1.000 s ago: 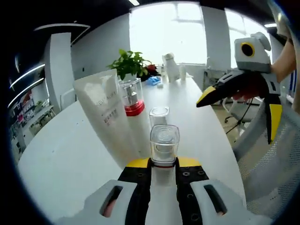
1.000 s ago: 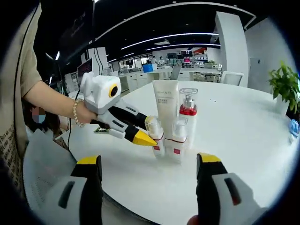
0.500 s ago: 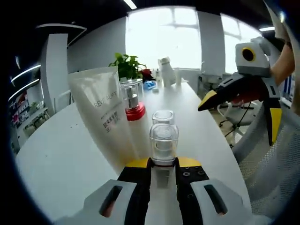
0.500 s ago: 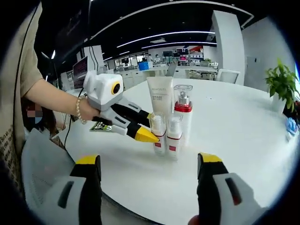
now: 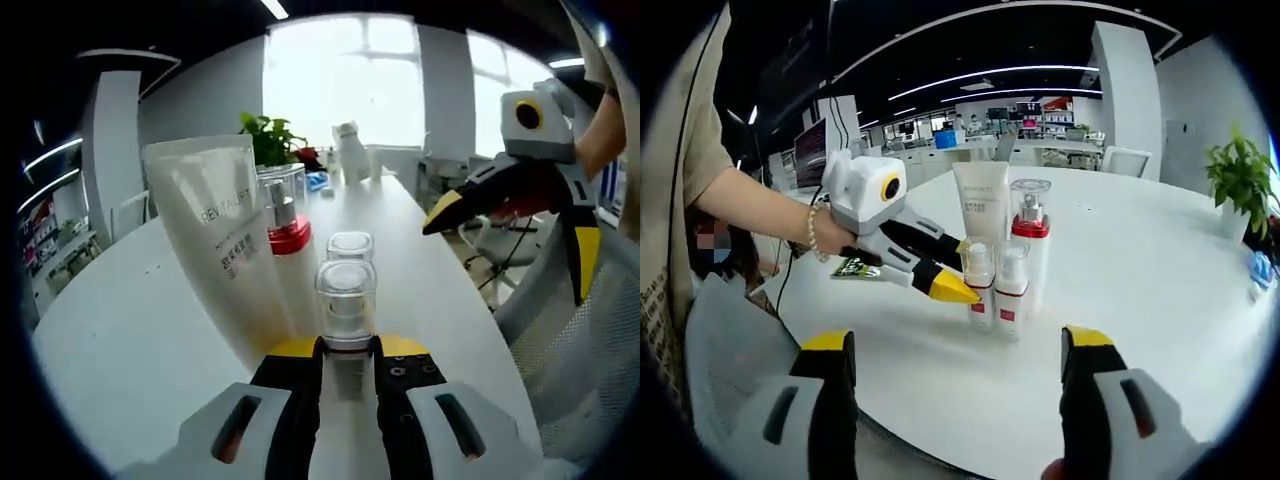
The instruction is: Arrange the skincare products in the storage area until every visible bottle or jar stands upright without overlapping.
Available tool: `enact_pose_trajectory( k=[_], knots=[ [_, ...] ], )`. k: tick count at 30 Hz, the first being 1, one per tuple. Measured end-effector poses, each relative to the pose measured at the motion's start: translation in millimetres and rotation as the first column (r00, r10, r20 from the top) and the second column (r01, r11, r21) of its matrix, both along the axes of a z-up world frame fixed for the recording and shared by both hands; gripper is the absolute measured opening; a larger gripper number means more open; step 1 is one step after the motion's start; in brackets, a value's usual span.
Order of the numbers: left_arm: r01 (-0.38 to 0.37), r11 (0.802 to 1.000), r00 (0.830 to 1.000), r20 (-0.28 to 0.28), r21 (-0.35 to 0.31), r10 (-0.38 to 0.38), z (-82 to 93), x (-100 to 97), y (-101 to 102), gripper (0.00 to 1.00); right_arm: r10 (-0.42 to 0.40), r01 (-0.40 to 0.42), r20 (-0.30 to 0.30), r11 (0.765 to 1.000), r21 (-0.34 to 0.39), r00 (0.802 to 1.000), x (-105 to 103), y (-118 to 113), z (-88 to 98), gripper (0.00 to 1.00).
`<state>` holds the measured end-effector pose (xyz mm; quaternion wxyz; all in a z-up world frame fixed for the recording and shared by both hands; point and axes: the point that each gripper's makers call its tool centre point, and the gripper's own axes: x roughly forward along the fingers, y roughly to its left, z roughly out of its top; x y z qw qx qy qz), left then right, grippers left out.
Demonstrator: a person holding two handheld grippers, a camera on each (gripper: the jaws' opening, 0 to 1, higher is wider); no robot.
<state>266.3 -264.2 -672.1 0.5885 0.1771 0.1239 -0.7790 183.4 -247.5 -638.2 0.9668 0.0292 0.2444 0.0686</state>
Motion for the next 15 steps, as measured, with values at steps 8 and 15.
enact_pose_trajectory(
  k=[8,15],
  knots=[
    [-0.003,1.0,1.0,0.001,0.001,0.003,0.2,0.6,-0.3,0.16,0.0,0.0,-0.005,1.0,0.001,1.0,0.0,-0.2,-0.9,0.85],
    [-0.006,1.0,1.0,-0.002,-0.002,0.006,3.1,0.9,0.8,0.19,0.002,-0.002,-0.01,1.0,0.003,1.0,0.5,0.1,-1.6,0.85]
  ],
)
